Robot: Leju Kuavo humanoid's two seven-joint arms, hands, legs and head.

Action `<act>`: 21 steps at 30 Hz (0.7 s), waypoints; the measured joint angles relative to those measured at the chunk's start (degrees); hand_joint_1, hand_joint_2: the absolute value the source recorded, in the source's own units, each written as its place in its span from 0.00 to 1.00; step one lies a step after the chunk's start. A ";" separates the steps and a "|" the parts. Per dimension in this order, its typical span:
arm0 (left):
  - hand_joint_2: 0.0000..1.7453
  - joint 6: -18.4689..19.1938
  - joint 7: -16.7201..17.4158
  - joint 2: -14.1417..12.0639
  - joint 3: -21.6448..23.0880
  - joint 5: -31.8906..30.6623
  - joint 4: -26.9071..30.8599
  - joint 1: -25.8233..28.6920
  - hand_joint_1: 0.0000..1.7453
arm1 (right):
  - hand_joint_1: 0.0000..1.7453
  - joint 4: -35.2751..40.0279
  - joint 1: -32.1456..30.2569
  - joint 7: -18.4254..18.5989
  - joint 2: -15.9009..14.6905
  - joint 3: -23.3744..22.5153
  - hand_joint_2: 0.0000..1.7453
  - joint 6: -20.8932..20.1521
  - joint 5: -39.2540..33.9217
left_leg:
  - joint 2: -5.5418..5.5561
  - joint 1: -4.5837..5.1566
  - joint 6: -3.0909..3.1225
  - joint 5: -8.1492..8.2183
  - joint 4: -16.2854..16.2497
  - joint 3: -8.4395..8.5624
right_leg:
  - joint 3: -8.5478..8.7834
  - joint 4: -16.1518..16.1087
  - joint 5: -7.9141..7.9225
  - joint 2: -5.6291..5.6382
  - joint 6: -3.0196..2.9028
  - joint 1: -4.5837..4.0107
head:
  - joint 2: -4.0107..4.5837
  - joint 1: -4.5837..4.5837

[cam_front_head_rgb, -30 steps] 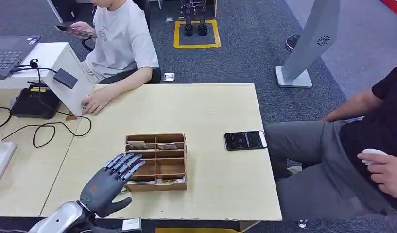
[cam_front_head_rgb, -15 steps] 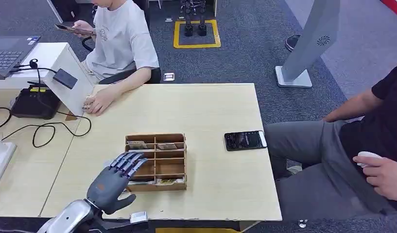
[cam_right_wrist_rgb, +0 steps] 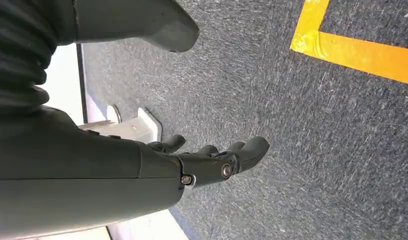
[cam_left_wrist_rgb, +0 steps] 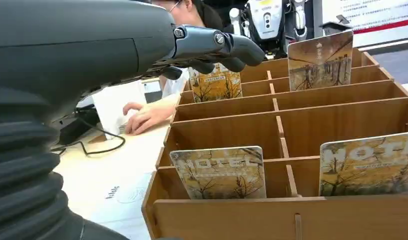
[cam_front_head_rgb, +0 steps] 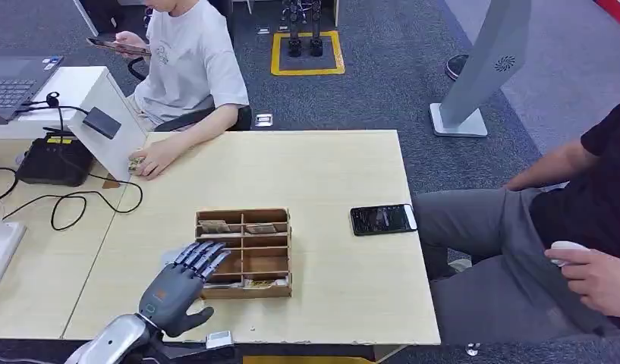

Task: Pass the card to the sensor for recognition and then transmit it.

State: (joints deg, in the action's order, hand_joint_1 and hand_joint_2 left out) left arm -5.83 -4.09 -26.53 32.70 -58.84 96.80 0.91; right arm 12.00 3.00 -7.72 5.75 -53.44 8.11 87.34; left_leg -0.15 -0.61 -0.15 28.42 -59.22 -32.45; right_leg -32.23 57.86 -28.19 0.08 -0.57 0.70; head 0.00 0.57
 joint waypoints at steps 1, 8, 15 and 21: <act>1.00 0.02 0.04 0.02 0.00 0.00 -0.02 0.00 0.00 | 0.00 0.00 0.00 0.00 0.00 0.00 1.00 0.00 -0.02 | 0.00 0.00 0.00 0.00 0.00 0.00 | 0.00 0.00 0.00 0.00 0.00 0.00 | 0.00 0.00; 1.00 -0.18 1.64 0.50 0.00 -2.03 -0.37 -0.04 0.00 | 0.00 0.00 -0.01 -0.13 0.00 0.00 1.00 0.02 -0.02 | 0.00 0.00 0.00 0.00 0.00 0.00 | 0.00 0.00 0.00 0.00 0.00 0.00 | 0.00 0.02; 1.00 -0.07 1.14 1.01 0.00 -0.87 -0.63 -0.01 0.00 | 0.00 0.00 -0.01 -0.31 0.00 -0.02 1.00 0.02 0.00 | 0.00 0.00 0.00 0.00 0.00 0.00 | 0.00 0.00 0.00 0.00 0.00 0.00 | 0.00 0.00; 1.00 0.00 1.05 1.36 0.00 -0.76 -0.81 -0.01 0.00 | 0.00 0.00 -0.01 -0.28 0.00 -0.02 1.00 0.02 0.20 | 0.00 0.00 0.00 0.00 0.00 0.00 | 0.00 0.00 0.00 0.00 0.00 0.00 | 0.00 0.00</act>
State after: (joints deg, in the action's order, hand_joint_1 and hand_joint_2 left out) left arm -5.84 -3.04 -25.18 32.70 -59.60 96.00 0.90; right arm 12.00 2.99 -8.00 5.75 -53.46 8.13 87.54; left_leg -0.15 -0.61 -0.15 28.42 -59.22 -32.45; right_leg -32.23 57.86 -28.19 0.08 -0.57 0.70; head 0.00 0.57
